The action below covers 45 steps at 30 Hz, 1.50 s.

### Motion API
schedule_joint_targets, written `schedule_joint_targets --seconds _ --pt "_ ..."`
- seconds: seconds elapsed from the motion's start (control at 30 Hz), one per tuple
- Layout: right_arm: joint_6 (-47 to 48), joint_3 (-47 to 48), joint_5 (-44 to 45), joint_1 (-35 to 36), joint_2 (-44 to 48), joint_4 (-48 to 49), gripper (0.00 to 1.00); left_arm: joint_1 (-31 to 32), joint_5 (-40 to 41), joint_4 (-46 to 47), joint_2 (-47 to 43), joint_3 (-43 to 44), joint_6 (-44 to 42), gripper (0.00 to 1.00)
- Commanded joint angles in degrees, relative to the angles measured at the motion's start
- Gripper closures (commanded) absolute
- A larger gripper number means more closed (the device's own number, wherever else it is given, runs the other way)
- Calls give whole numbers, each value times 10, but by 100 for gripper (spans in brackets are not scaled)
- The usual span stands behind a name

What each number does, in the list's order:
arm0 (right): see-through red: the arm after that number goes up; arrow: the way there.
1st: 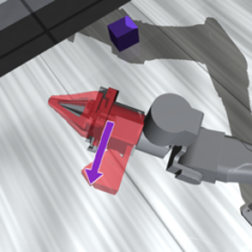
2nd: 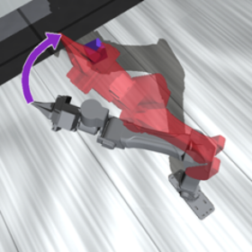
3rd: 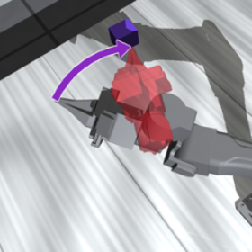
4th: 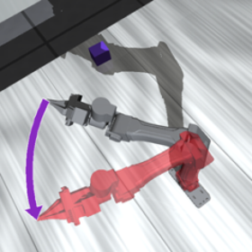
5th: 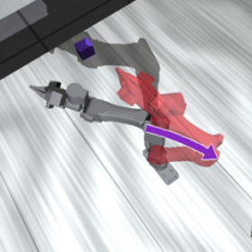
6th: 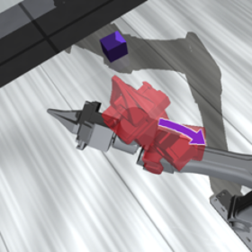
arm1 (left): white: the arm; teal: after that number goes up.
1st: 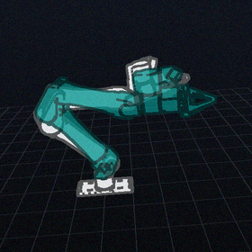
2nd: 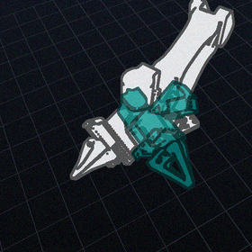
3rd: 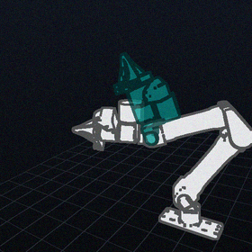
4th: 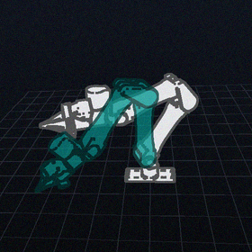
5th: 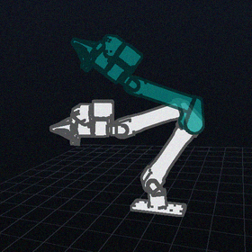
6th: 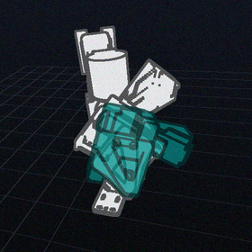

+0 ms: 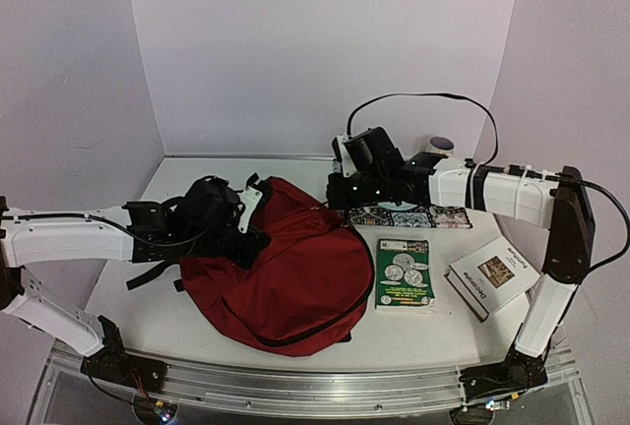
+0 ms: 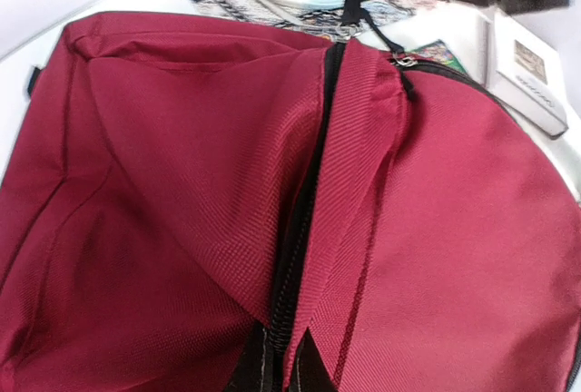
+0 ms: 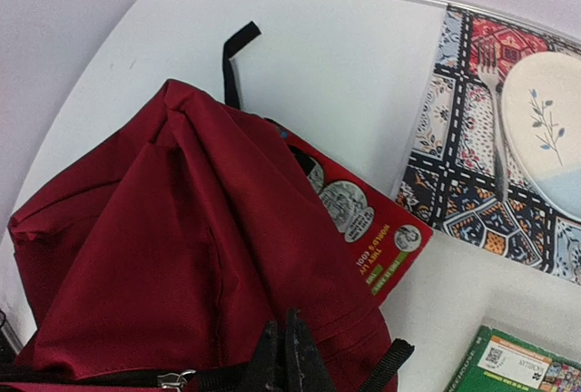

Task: Pack the student bag
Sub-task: Zip the lower front pocket of the student bag, then grab the largest pocket of the student bag.

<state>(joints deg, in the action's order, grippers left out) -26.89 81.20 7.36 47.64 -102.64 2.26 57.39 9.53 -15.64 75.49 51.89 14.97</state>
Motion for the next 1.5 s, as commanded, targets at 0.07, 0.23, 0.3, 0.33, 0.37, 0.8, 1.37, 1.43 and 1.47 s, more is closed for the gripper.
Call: schedule_joint_targets --seconds 0.07,0.23,0.3,0.33,0.37,0.8,1.37,1.43,1.47 --pt "19 41 -49 -36 -25 12 99 -5 96 -49 -24 4 -20 100" --pt "28 23 -84 -38 -20 20 57 -6 94 -46 2 13 -21 100" --pt "24 5 -93 -45 -18 20 53 -6 87 -39 9 7 -20 100" --pt "19 -3 -98 -49 -17 20 51 -6 86 -36 11 4 -20 100" --pt "16 -14 -105 -54 -18 20 50 -6 85 -30 12 -1 -19 100" --pt "-11 40 -210 -61 -132 18 46 -6 71 10 31 -46 -1 100" --pt "-3 28 -210 -61 -118 17 100 -9 122 14 40 -46 20 100" --pt "2 7 -208 -61 -90 17 100 -15 143 11 49 -40 30 100" --pt "4 -3 -209 -61 -75 17 100 -23 153 8 55 -35 35 100"
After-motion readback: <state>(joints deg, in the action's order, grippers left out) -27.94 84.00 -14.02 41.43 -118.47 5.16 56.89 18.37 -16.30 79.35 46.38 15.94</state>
